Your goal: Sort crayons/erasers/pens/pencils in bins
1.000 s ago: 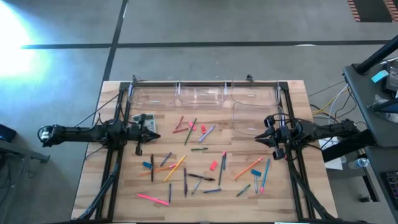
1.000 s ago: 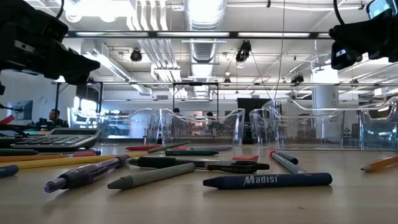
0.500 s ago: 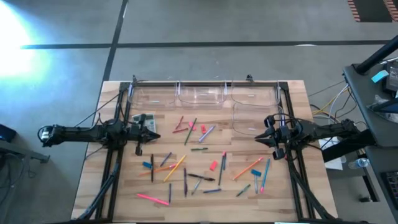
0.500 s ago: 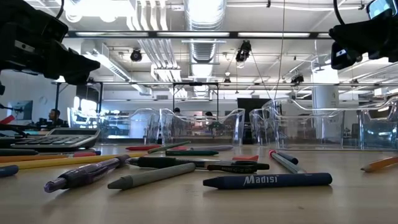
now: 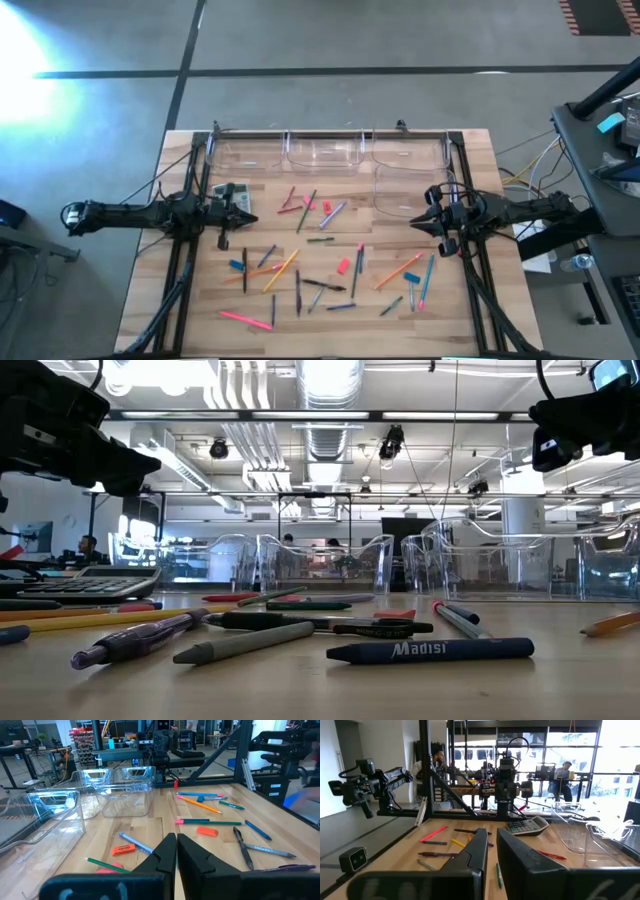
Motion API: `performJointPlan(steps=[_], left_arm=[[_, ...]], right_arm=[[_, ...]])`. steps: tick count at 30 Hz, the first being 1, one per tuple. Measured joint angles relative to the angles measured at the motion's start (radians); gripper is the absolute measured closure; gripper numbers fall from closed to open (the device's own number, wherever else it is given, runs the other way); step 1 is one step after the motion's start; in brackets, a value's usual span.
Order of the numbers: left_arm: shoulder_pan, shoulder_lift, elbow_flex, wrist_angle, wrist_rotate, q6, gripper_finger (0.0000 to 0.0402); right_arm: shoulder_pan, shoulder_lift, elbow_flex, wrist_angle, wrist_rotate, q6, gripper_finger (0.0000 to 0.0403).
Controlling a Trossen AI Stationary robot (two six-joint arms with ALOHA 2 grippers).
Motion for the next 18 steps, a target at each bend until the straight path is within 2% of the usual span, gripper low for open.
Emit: performJointPlan(steps=[18], left_arm=[[0.000,0.000,0.000,0.000,0.000,0.000,0.0402]], right_arm=[[0.000,0.000,0.000,0.000,0.000,-0.019,0.0371]])
